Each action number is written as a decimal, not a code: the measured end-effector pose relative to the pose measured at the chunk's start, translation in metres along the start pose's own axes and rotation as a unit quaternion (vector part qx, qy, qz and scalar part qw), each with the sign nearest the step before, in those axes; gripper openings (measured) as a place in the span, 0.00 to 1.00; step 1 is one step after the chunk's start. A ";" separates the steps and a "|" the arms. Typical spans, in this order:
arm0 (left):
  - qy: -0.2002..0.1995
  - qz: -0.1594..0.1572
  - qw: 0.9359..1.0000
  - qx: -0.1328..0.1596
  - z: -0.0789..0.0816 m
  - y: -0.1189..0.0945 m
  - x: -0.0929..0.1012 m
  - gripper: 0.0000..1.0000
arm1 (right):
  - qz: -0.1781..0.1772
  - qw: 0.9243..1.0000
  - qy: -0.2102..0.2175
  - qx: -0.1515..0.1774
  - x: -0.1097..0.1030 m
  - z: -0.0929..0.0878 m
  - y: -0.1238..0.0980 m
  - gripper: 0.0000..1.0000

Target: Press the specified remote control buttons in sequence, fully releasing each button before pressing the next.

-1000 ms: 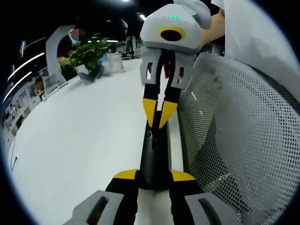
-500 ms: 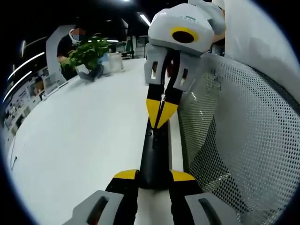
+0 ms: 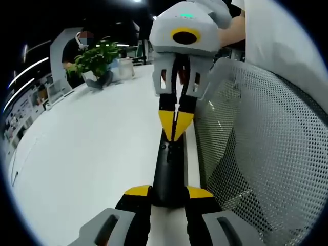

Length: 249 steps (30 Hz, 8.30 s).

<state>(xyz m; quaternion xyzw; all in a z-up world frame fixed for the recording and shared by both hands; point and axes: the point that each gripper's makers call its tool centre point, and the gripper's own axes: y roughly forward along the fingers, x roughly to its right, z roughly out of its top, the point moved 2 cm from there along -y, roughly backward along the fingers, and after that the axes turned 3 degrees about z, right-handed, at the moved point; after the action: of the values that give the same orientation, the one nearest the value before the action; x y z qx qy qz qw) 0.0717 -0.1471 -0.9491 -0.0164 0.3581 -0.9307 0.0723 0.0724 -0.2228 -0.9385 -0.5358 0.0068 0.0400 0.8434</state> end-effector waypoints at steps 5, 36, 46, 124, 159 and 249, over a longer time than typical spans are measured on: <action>-0.001 -0.001 1.000 0.001 0.000 0.000 0.000 0.25 | 0.025 0.999 0.024 0.011 0.001 -0.002 -0.001 0.00; -0.002 -0.001 1.000 0.004 0.000 0.000 0.000 0.25 | 0.004 0.995 -0.004 -0.099 -0.001 -0.007 0.000 0.00; -0.003 0.001 1.000 0.004 0.000 0.000 0.000 0.25 | 0.016 0.986 -0.021 -0.164 0.000 -0.006 0.001 0.00; -0.002 -0.002 1.000 0.005 0.003 0.000 -0.002 0.25 | -0.015 0.988 0.135 0.077 0.004 -0.013 -0.009 0.00; -0.003 -0.002 1.000 0.004 0.003 0.001 -0.002 0.25 | -0.037 0.996 0.054 0.057 -0.012 0.010 0.005 0.00; 0.004 -0.011 1.000 0.010 0.001 -0.001 -0.002 0.24 | -0.006 0.978 0.192 0.078 0.012 0.013 0.003 0.00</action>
<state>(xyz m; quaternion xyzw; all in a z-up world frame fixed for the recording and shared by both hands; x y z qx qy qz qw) 0.0735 -0.1473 -0.9475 -0.0162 0.3488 -0.9351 0.0611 0.0840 -0.2095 -0.9362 -0.4658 0.1686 -0.0692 0.8659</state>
